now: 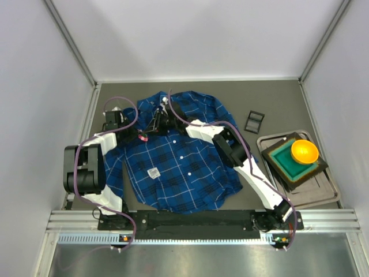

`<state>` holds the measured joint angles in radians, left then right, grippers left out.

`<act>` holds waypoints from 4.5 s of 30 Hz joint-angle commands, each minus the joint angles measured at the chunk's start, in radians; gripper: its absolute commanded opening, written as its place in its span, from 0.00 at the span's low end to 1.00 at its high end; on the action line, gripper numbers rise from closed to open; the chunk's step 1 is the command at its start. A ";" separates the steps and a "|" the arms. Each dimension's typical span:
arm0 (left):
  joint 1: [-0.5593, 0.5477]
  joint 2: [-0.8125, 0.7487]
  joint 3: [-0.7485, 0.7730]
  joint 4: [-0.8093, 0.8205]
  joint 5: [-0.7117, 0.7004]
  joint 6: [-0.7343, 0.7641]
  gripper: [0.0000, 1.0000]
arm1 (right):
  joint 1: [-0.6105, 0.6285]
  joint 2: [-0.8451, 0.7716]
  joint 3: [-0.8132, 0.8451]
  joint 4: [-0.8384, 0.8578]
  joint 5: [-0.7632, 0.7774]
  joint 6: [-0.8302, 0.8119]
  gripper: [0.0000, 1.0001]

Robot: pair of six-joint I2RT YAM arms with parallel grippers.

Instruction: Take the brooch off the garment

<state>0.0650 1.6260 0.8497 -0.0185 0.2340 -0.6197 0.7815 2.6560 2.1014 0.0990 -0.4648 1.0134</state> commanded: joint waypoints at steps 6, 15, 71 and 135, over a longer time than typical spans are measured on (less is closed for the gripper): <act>-0.010 0.000 0.057 0.023 0.083 -0.044 0.00 | 0.035 0.033 0.028 -0.064 0.074 -0.072 0.22; -0.010 0.003 0.052 0.048 0.073 -0.077 0.25 | 0.038 0.047 0.011 -0.039 0.077 -0.058 0.18; 0.012 -0.051 -0.049 0.108 -0.010 0.097 0.00 | -0.010 -0.016 -0.095 0.153 -0.060 0.097 0.48; 0.033 0.034 0.037 -0.099 -0.027 0.001 0.00 | -0.028 -0.083 -0.204 0.166 -0.023 0.005 0.59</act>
<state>0.0956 1.6619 0.8612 -0.0208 0.2489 -0.6827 0.7734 2.6263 1.9495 0.3531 -0.4950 1.0733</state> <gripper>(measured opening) 0.190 0.562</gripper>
